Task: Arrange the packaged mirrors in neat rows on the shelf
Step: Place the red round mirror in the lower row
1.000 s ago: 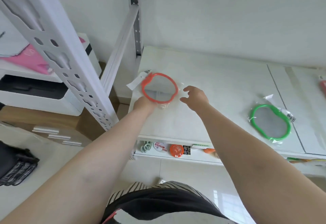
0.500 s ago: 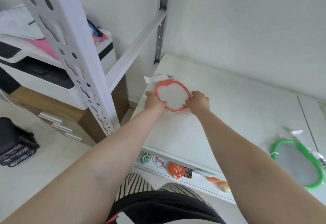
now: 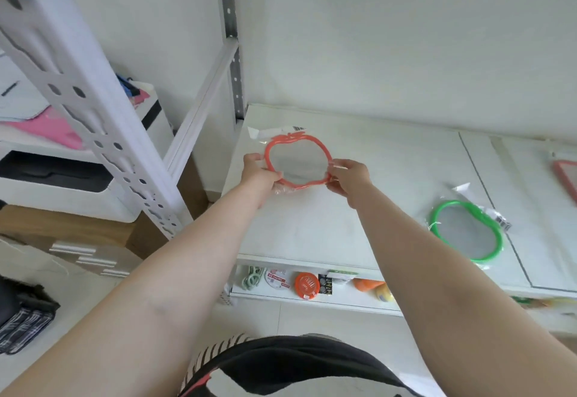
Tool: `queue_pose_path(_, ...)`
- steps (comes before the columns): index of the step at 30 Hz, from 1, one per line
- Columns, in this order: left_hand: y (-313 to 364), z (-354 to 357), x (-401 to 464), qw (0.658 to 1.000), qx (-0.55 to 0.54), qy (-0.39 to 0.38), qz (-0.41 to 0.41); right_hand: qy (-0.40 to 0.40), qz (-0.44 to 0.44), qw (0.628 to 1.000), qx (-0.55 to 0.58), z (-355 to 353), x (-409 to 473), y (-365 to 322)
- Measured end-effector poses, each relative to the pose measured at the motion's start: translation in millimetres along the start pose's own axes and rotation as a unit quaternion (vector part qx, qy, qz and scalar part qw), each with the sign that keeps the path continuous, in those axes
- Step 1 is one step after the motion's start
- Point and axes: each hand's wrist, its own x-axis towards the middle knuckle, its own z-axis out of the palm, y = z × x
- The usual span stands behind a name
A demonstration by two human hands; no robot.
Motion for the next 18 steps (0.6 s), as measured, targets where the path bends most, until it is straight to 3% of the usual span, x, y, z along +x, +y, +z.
queue_pose_path(7,-12.0,3.7,-38.7,0.993,-0.003,-0.119,-0.022,0.085,0.013,0.994,0.068,-42.7,-66.2,29.6)
queue_pose_path(10,-26.1,-2.3,-54.4,0.991,-0.014,-0.133,-0.018,0.112,0.027,0.990,0.076,-54.0,-106.0,55.5)
queue_pose_path(18,-66.6,2.5,-118.5,0.971,0.066,-0.228,-0.040,0.173,0.081,0.975,0.113,-77.4,-209.7,124.1)
